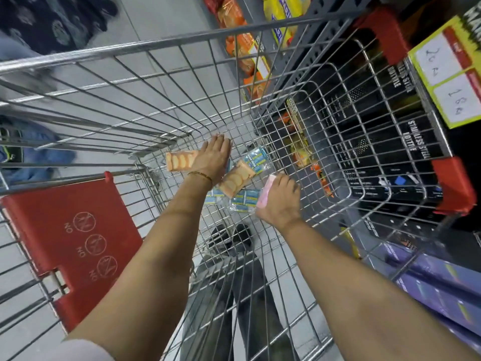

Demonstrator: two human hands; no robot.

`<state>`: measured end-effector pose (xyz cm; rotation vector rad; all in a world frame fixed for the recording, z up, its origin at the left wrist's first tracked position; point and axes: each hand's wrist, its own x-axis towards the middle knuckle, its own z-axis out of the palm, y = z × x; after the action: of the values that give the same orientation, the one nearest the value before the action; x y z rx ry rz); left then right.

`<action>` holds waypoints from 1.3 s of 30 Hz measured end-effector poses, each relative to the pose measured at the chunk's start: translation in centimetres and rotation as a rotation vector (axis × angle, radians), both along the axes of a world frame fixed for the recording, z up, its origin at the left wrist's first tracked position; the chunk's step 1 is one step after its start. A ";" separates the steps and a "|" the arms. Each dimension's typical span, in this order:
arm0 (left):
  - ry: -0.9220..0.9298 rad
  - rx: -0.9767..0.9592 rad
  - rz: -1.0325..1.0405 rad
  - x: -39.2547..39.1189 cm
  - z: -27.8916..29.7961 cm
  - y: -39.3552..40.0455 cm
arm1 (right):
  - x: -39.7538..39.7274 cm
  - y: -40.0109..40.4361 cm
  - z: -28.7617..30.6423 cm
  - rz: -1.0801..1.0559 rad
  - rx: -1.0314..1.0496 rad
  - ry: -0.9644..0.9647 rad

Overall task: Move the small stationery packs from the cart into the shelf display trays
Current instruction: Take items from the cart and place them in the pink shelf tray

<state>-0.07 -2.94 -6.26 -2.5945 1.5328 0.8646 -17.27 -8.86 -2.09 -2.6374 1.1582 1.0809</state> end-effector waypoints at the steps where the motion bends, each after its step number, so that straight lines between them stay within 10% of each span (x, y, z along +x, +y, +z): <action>1: -0.003 -0.025 0.011 0.1 0.0 0.0 | 0.0 -0.1 0.1 -0.003 -0.019 -0.005; 21: -0.042 -0.220 -0.220 -2.6 17.6 -0.8 | 1.1 -2.7 17.5 -0.246 0.065 -0.488; 39: -0.047 -0.410 -0.750 -27.4 40.6 -10.0 | -27.6 -4.2 39.3 -0.494 -0.374 -0.656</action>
<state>-27.46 -12.99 34.30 -1.8891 2.5986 0.4334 -44.83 -13.02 37.17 -2.3912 1.7864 -0.0933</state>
